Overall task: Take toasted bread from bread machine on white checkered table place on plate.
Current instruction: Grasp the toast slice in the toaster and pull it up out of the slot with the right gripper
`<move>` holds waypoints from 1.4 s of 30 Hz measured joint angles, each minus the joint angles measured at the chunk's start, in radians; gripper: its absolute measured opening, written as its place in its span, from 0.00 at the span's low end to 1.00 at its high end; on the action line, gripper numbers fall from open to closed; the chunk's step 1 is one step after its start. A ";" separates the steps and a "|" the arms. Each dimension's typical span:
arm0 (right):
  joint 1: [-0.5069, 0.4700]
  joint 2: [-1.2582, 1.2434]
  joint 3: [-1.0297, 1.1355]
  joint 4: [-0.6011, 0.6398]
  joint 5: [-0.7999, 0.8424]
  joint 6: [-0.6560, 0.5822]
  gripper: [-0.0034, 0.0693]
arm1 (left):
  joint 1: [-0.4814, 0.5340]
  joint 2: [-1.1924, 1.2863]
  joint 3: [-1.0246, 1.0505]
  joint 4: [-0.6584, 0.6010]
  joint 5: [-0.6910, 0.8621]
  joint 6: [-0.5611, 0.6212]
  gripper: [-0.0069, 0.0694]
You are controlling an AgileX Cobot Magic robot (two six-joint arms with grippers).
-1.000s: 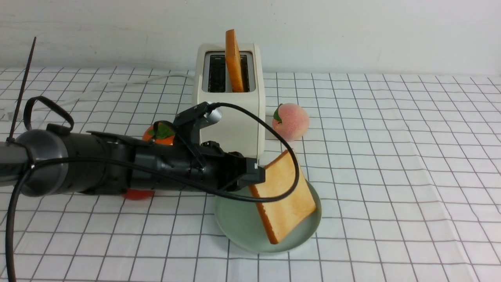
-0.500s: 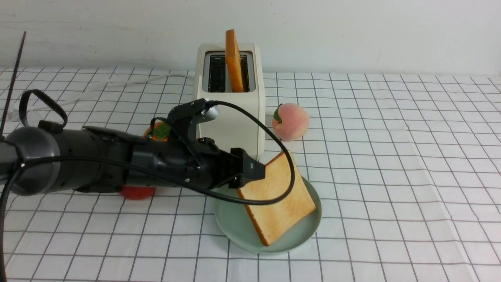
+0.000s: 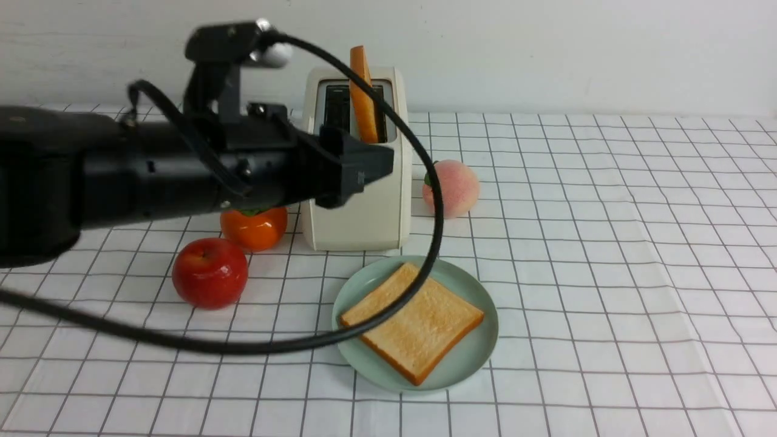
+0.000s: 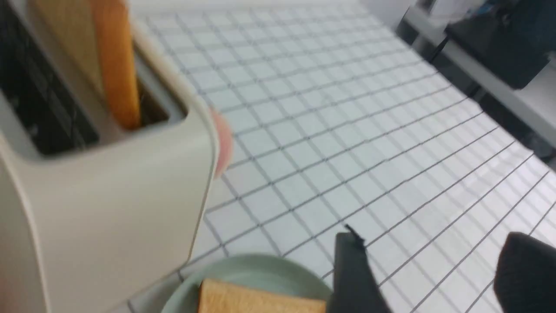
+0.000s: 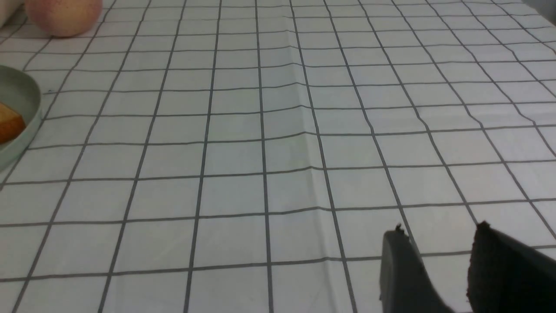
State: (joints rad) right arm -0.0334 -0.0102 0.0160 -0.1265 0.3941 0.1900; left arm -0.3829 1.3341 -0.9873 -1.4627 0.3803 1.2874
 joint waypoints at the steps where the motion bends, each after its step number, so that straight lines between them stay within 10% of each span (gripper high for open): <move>1: 0.000 0.000 0.000 0.000 0.000 0.000 0.38 | -0.007 -0.041 0.000 0.023 0.005 -0.002 0.42; 6: 0.000 0.000 0.000 0.000 0.000 0.000 0.38 | -0.020 -0.209 0.000 0.186 0.037 -0.093 0.07; 20: 0.000 0.000 0.000 0.000 0.000 0.000 0.38 | -0.020 -0.771 0.334 1.078 0.017 -0.997 0.07; 32: 0.000 0.000 0.001 0.018 -0.018 0.019 0.38 | -0.020 -1.175 0.701 1.141 -0.037 -1.170 0.07; 42: 0.000 0.000 0.010 0.389 -0.287 0.240 0.38 | -0.020 -1.234 0.720 1.154 -0.045 -1.171 0.07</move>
State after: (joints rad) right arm -0.0334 -0.0102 0.0259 0.2625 0.1069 0.4302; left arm -0.4033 0.0996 -0.2675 -0.3091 0.3355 0.1159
